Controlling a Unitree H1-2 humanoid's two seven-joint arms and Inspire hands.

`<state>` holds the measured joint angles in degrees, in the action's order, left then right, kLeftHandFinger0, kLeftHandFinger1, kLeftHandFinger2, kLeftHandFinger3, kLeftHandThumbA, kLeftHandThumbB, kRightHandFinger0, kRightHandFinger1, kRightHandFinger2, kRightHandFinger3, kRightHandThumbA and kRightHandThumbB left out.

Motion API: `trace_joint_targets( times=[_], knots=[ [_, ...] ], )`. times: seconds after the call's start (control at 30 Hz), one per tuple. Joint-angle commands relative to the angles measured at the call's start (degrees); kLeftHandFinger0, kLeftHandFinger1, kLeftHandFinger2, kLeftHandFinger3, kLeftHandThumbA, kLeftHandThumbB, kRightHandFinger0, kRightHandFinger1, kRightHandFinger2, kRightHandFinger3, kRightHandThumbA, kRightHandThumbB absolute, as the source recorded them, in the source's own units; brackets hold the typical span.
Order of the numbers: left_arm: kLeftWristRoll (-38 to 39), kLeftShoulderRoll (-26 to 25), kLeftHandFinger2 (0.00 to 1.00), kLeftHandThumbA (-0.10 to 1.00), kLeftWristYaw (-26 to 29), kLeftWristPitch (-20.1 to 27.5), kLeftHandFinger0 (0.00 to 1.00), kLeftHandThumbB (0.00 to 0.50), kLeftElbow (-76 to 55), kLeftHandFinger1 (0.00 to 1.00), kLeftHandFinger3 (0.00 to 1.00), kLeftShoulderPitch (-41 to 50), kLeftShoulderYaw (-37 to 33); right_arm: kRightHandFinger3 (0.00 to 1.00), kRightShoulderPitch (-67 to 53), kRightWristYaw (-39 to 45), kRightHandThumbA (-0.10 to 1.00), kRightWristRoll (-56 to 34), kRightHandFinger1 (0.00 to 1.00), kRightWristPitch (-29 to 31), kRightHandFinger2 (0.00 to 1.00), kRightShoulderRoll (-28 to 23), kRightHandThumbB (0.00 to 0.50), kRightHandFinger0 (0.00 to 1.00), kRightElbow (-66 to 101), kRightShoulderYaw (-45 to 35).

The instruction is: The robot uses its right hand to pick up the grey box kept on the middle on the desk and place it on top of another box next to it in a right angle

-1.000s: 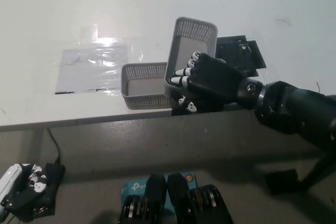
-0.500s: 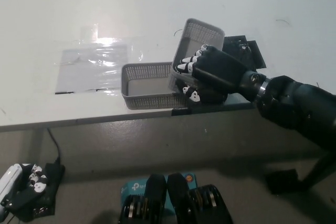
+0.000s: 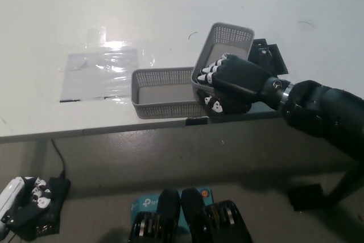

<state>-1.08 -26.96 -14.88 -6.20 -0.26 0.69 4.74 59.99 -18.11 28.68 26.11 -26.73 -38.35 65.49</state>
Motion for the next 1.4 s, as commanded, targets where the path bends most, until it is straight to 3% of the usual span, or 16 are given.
trace_joint_targets(
  times=[0.0,0.17,0.23,0.27,0.33,0.4,0.5,0.73,0.8,0.83,0.87,0.9,0.93,0.97,1.03,1.37],
  knots=[
    [0.03,-1.84,0.10,-0.10,-0.74,1.18,0.02,0.500,-0.86,0.02,0.21,-0.89,0.18,0.64,1.63,0.83,-0.10,0.79,0.42,0.82,0.71,-0.67,0.075,0.00,1.16,0.43],
    [-0.13,-1.77,0.07,-0.10,-0.66,1.06,0.01,0.500,-0.53,0.00,0.20,-1.44,0.06,0.70,1.80,2.16,-0.10,0.89,0.42,0.82,0.71,-1.40,0.102,0.00,4.16,-0.56],
    [-0.08,-1.47,0.06,-0.10,-0.52,0.27,0.00,0.500,-0.64,0.00,0.19,-1.58,0.03,0.67,2.07,0.45,-0.10,0.09,0.38,0.82,0.66,-1.75,0.128,0.00,4.86,0.04],
    [-0.11,-1.51,0.08,-0.10,-0.54,0.57,0.01,0.500,-0.43,0.01,0.20,-1.57,0.02,0.65,2.07,0.10,-0.10,0.14,0.37,0.82,0.65,-1.73,0.121,0.00,5.02,-0.27],
    [-0.23,-1.55,0.08,-0.10,-0.51,0.92,0.00,0.500,-0.37,0.00,0.21,-1.53,-0.03,0.71,2.18,-0.32,-0.10,0.60,0.41,0.82,0.71,-1.73,0.055,0.00,5.71,-1.14],
    [0.12,-1.45,0.06,-0.10,-0.61,1.00,0.00,0.500,-0.28,0.00,0.20,-1.57,0.07,0.87,1.98,0.36,-0.10,1.02,0.53,0.82,0.82,-1.79,0.000,0.00,6.34,-2.19],
    [-0.36,-1.19,0.07,-0.10,-0.31,0.83,0.01,0.500,-0.17,0.01,0.20,-1.44,-0.18,0.92,1.45,0.59,-0.10,1.01,0.58,0.82,0.83,-1.83,0.000,0.02,6.91,-2.81],
    [0.31,-1.02,0.07,-0.10,-0.56,1.82,0.02,0.500,0.26,0.02,0.20,-0.99,-0.14,0.89,0.80,-1.09,-0.10,0.99,0.61,0.82,0.87,-1.34,0.001,0.03,6.36,-3.47],
    [-0.26,-1.13,0.08,-0.10,-0.37,0.95,0.02,0.500,-0.46,0.02,0.21,-0.85,-0.32,0.95,0.32,-0.80,-0.10,3.77,0.58,0.82,0.68,-1.37,0.003,0.15,6.98,-5.64],
    [-0.10,-1.17,0.08,-0.10,-0.42,0.88,0.02,0.500,-0.67,0.02,0.21,-0.66,-0.23,1.00,0.12,-1.83,0.01,6.02,0.43,0.82,0.51,-1.30,0.007,0.11,7.73,-6.81],
    [0.16,-1.10,0.08,-0.10,-0.46,0.73,0.02,0.500,-0.82,0.02,0.21,-0.62,-0.14,1.00,-0.49,-0.71,0.38,8.27,0.46,0.82,0.52,-1.09,0.048,0.18,8.19,-8.99],
    [0.14,-1.09,0.07,-0.10,-0.42,0.96,0.03,0.500,-0.65,0.02,0.20,-0.66,-0.15,1.00,-1.17,3.91,0.83,10.41,0.85,-3.83,0.85,-1.41,0.233,0.48,10.35,-10.70],
    [0.17,-1.11,0.07,-0.10,-0.44,1.02,0.03,0.500,-0.61,0.02,0.20,-0.66,-0.15,1.00,-1.49,4.50,0.91,11.08,0.93,-4.14,0.91,-1.36,0.296,0.58,10.75,-11.47],
    [0.01,-1.19,0.08,-0.10,-0.43,0.98,0.03,0.500,-0.65,0.02,0.20,-0.64,-0.21,1.00,-2.05,5.80,0.95,12.33,0.98,-5.11,0.96,-1.33,0.360,0.63,11.64,-12.76],
    [-0.53,-1.22,0.08,-0.10,-0.11,1.34,0.03,0.500,-0.51,0.02,0.20,-0.74,-0.33,1.00,-2.65,7.02,0.96,14.10,1.00,-5.94,1.00,-1.07,0.413,0.65,12.15,-14.41],
    [-0.18,-1.38,0.07,-0.10,-0.28,3.52,0.00,0.500,0.79,0.00,0.17,-1.29,-0.34,1.00,-5.52,10.67,0.91,17.54,0.91,-3.48,0.93,0.66,0.407,0.55,13.83,-20.90]
  ],
)
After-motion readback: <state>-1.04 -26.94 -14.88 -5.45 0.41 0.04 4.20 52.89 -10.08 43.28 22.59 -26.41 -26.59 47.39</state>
